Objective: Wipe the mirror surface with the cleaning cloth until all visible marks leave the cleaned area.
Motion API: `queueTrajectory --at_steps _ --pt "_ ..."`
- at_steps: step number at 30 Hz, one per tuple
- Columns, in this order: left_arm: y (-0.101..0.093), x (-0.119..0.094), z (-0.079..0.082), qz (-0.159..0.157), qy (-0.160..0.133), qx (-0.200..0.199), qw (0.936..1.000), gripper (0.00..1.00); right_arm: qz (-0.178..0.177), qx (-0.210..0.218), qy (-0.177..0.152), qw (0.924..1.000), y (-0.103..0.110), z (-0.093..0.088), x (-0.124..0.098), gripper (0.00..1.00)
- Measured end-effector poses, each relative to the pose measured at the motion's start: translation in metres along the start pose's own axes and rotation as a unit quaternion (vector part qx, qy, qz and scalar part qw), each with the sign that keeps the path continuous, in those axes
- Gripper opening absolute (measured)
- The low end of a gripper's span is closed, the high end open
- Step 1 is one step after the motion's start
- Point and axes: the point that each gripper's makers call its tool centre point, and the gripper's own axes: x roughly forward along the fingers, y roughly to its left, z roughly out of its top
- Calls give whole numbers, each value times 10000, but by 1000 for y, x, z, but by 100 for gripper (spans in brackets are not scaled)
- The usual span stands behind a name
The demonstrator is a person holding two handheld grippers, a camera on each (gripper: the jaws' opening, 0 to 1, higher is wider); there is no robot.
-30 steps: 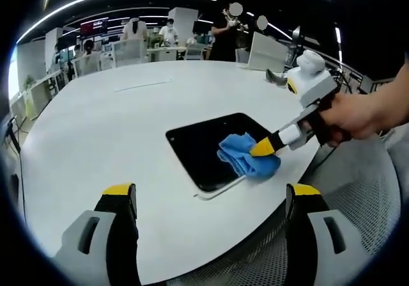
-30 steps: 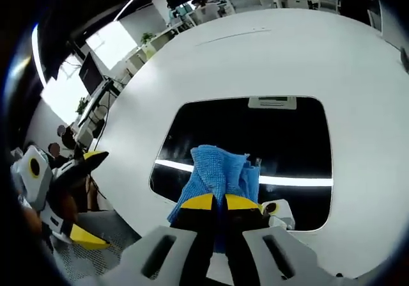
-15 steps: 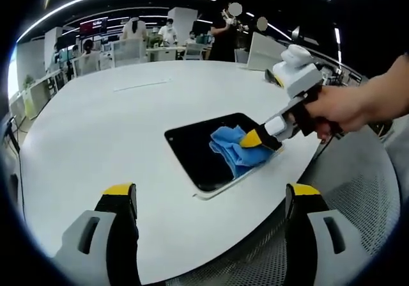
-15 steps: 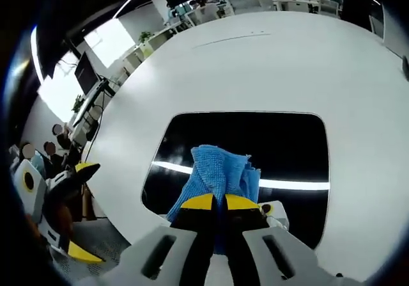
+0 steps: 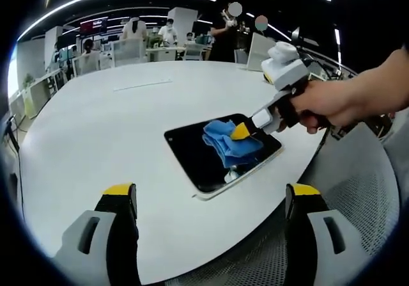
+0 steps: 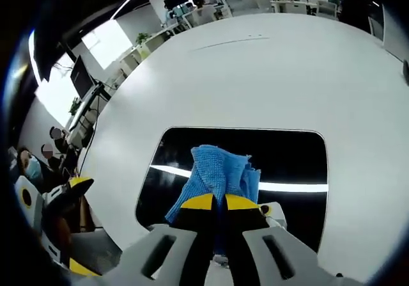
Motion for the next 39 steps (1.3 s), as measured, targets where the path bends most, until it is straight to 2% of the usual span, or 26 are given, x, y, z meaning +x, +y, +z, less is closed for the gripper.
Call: queueTrajectory --at_steps 22,39 --pt "2 0 -1 22 13 -29 10000 95 -176 -141 -82 9997 -12 40 22 0" --pt "4 0 -1 54 2 -45 10000 95 -174 -222 -75 9996 -15 59 35 0"
